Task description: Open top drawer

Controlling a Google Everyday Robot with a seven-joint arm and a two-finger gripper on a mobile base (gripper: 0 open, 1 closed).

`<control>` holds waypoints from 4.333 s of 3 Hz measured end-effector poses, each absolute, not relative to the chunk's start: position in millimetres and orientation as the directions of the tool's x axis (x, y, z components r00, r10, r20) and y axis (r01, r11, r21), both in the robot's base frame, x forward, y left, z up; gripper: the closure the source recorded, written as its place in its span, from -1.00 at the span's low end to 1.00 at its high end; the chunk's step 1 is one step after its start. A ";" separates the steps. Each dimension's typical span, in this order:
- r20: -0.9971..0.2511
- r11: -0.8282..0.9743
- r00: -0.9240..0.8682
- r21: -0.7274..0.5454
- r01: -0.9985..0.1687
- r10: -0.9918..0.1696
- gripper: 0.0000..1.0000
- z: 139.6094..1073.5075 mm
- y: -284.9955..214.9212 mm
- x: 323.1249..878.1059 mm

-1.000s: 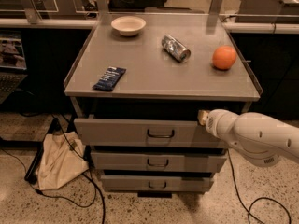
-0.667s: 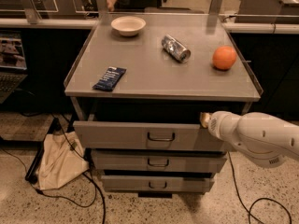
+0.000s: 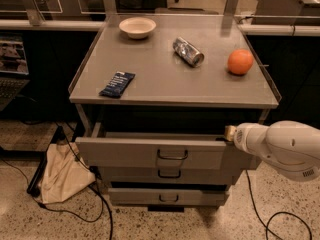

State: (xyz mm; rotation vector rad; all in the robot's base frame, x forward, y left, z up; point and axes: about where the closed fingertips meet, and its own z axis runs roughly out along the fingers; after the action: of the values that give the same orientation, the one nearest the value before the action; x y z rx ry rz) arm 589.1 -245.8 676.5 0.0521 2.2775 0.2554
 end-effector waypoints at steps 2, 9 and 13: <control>-0.719 0.976 -0.685 0.210 -0.050 0.120 1.00 668.4 -242.8 580.8; -0.724 0.977 -0.662 0.201 0.067 0.194 1.00 693.4 -278.8 491.4; -0.702 0.981 -0.689 0.183 0.070 0.180 1.00 681.1 -281.2 477.2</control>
Offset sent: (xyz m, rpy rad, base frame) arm -0.0653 -0.0162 -0.0397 0.0361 0.1710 -0.0262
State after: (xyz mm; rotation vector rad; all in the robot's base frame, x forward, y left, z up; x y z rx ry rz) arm 477.2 -281.2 681.1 0.1736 2.3307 0.1801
